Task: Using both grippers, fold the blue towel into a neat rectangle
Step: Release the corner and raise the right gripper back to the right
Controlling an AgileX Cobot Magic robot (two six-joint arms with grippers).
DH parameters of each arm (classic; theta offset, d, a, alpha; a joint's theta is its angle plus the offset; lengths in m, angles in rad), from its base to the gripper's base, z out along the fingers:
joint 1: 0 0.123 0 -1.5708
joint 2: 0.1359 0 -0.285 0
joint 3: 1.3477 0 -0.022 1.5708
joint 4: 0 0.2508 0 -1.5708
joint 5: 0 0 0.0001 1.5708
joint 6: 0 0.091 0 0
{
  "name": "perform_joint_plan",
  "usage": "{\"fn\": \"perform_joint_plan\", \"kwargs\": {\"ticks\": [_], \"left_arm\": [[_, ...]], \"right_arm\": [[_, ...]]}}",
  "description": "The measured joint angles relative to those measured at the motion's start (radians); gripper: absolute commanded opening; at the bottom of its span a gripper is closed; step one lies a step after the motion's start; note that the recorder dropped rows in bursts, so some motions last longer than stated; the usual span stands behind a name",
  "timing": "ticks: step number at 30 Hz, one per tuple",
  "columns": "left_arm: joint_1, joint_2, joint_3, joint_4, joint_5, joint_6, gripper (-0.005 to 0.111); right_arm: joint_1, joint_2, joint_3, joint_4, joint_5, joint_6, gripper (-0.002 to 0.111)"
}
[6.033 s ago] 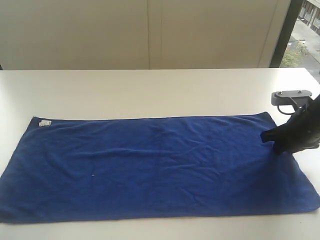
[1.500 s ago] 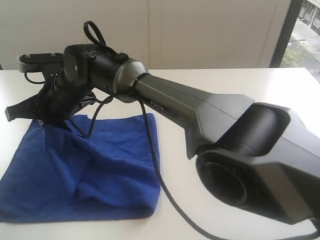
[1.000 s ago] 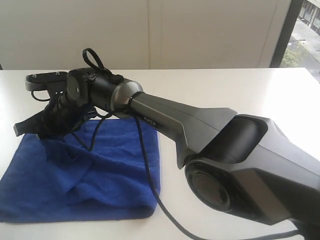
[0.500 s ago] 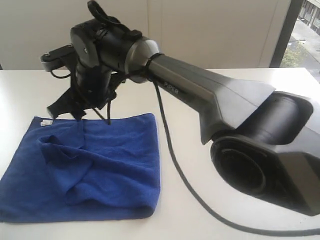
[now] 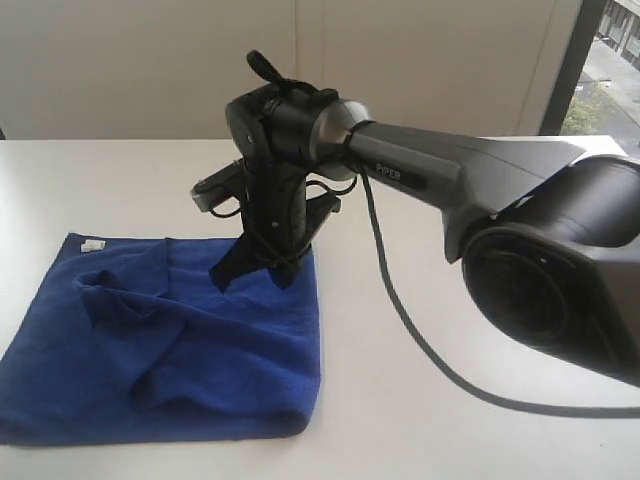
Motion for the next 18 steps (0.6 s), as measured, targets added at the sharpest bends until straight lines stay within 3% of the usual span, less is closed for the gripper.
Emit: {"fn": "perform_joint_plan", "kwargs": {"ticks": [8,18], "left_arm": [[0.000,0.000,0.000,0.000,0.000,0.000,0.000],[0.000,0.000,0.000,0.000,0.000,0.000,0.000]], "right_arm": [[0.000,-0.084,0.246,0.018,-0.166,-0.010,0.000],[0.000,-0.105,0.348,0.012,-0.261,-0.011,0.000]]}}
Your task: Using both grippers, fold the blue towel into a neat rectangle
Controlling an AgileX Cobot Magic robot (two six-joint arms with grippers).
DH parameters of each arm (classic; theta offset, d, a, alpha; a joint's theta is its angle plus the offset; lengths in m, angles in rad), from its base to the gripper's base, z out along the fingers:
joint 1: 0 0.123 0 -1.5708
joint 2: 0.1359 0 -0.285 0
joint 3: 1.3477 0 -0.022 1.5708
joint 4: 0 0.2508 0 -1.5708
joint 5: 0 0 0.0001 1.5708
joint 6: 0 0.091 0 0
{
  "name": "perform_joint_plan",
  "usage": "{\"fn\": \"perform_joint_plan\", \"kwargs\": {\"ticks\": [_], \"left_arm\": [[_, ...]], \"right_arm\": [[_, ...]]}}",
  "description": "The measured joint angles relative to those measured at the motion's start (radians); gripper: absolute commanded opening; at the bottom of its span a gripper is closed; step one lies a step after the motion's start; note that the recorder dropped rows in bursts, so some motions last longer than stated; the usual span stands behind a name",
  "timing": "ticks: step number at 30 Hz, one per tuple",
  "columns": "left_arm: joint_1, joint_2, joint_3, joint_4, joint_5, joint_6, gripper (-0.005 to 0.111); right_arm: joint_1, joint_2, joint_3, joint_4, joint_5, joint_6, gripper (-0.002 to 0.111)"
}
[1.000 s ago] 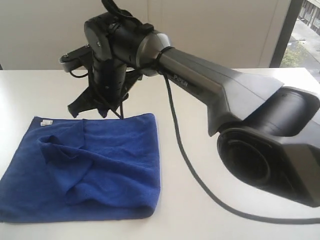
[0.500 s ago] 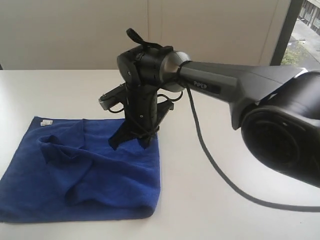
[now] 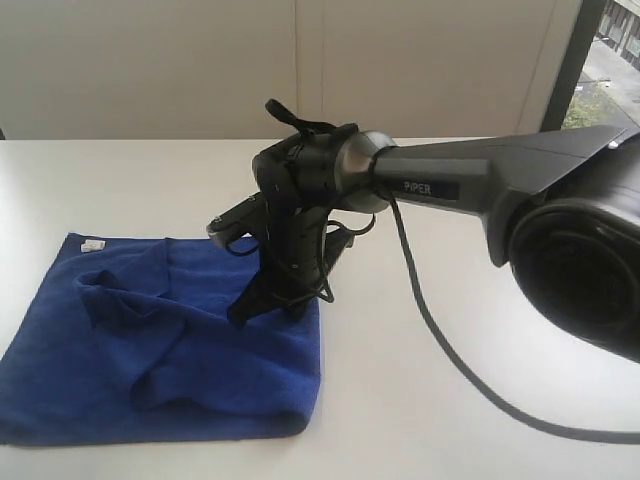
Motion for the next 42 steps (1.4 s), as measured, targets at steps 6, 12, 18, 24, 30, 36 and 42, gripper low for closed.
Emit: {"fn": "perform_joint_plan", "kwargs": {"ticks": [6,12,18,24,30,36,42], "left_arm": [[0.000,0.000,0.000,0.000,0.000,0.000,0.000],[0.000,0.000,0.000,0.000,0.000,0.000,0.000],[0.000,0.000,0.000,0.000,0.000,0.000,0.000],[0.000,0.000,0.000,0.000,0.000,0.000,0.000],[0.000,0.000,0.000,0.000,0.000,0.000,0.000],[0.000,0.000,0.000,0.000,0.000,0.000,0.000],[0.000,0.000,0.000,0.000,0.000,0.000,0.000]], "right_arm": [[-0.037,-0.023,0.056,0.007,-0.029,0.014,0.000],[-0.106,-0.070,0.141,0.000,-0.061,0.017,0.000],[-0.169,-0.121,0.248,-0.048,-0.083,0.019,0.000],[-0.242,-0.173,0.353,-0.112,-0.112,0.044,0.000],[-0.349,-0.235,0.468,-0.150,-0.150,0.044,0.000],[-0.471,-0.274,0.541,-0.255,-0.144,0.044,0.000],[-0.539,-0.274,0.543,-0.294,-0.154,0.019,0.000]]}}
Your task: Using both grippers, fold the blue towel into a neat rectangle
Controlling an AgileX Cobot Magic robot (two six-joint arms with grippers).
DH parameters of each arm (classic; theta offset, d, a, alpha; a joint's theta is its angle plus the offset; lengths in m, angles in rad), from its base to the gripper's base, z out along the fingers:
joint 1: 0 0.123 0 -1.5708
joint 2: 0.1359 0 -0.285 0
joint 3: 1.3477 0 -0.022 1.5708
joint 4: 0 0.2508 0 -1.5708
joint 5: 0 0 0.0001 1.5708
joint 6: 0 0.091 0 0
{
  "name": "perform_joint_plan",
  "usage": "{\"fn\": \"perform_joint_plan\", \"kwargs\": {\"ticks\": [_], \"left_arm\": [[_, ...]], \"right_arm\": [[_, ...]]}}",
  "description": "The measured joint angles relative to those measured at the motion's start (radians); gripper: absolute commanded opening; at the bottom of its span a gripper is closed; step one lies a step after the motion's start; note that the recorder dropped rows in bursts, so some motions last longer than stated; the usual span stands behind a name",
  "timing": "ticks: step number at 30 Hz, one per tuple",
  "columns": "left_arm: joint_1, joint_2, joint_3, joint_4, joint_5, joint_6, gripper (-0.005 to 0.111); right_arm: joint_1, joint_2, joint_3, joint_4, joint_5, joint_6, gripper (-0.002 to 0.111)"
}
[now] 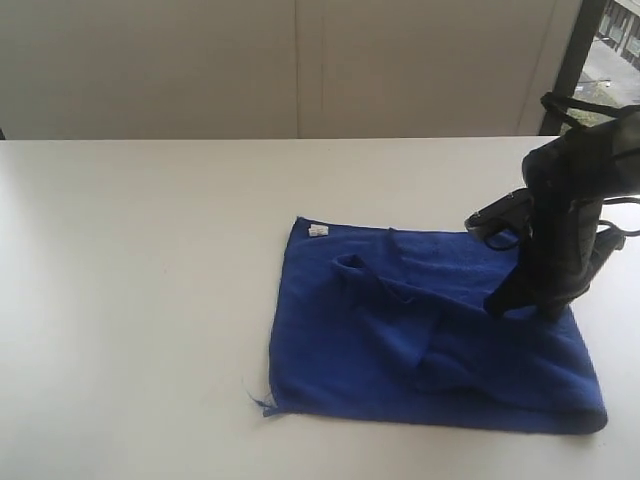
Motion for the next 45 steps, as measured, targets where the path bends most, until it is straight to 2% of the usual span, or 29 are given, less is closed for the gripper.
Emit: {"fn": "perform_joint_plan", "kwargs": {"ticks": [12,19,22,25,27,29,33,35,45], "left_arm": [[0.000,0.000,0.000,0.000,0.000,0.000,0.000],[0.000,0.000,0.000,0.000,0.000,0.000,0.000],[0.000,0.000,0.000,0.000,0.000,0.000,0.000],[0.000,0.000,0.000,0.000,0.000,0.000,0.000],[0.000,0.000,0.000,0.000,0.000,0.000,0.000],[0.000,0.000,0.000,0.000,0.000,0.000,0.000],[0.000,0.000,0.000,0.000,0.000,0.000,0.000],[0.000,0.000,0.000,0.000,0.000,0.000,0.000],[0.000,0.000,0.000,0.000,0.000,0.000,0.000]], "right_arm": [[-0.013,-0.002,-0.004,-0.046,-0.044,-0.019,0.000],[-0.013,-0.117,-0.024,-0.027,-0.067,-0.019,0.000],[-0.013,-0.194,-0.025,0.103,-0.054,-0.032,0.000],[-0.015,-0.257,-0.031,0.382,0.009,-0.186,0.000],[-0.010,-0.281,-0.031,0.600,0.071,-0.314,0.004],[0.010,-0.285,-0.020,0.728,0.090,-0.382,0.012],[0.070,-0.263,0.034,0.815,0.058,-0.426,0.035],[0.082,-0.242,0.062,0.821,0.018,-0.428,0.042],[0.089,-0.184,0.154,0.805,-0.192,-0.387,0.043]]}}
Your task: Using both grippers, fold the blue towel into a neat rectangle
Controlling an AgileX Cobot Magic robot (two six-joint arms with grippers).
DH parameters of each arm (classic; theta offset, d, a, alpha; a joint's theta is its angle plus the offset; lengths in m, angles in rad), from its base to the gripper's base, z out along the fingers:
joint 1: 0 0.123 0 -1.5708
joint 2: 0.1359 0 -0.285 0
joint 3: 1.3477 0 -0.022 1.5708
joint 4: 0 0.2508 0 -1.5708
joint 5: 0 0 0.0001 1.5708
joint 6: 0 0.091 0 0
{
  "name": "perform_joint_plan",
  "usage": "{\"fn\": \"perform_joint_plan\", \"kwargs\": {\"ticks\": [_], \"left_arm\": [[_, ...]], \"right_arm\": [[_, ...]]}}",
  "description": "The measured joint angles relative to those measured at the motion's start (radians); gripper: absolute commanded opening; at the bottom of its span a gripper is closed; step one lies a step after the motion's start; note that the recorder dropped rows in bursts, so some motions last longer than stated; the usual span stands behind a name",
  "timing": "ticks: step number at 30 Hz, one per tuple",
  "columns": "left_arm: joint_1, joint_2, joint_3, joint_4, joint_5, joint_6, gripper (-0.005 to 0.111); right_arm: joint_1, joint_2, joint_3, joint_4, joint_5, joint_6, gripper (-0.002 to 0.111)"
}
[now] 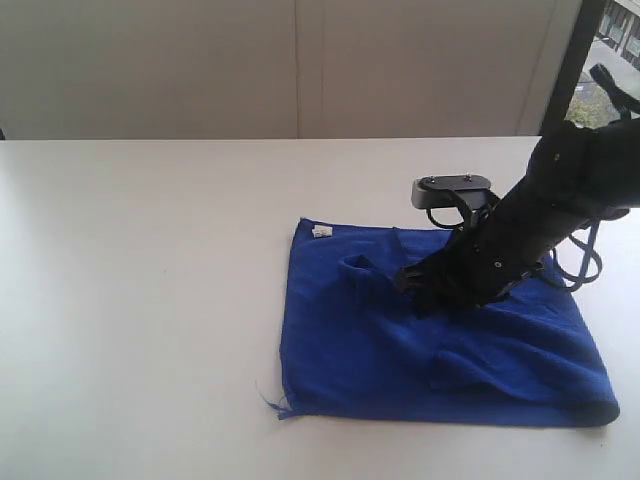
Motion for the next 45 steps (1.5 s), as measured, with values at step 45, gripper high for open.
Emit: {"fn": "perform_joint_plan", "kwargs": {"ticks": [45], "left_arm": [[0.000,0.000,0.000,0.000,0.000,0.000,0.000]], "right_arm": [[0.058,0.081,0.011,-0.110,-0.167,0.096,0.004]]}}
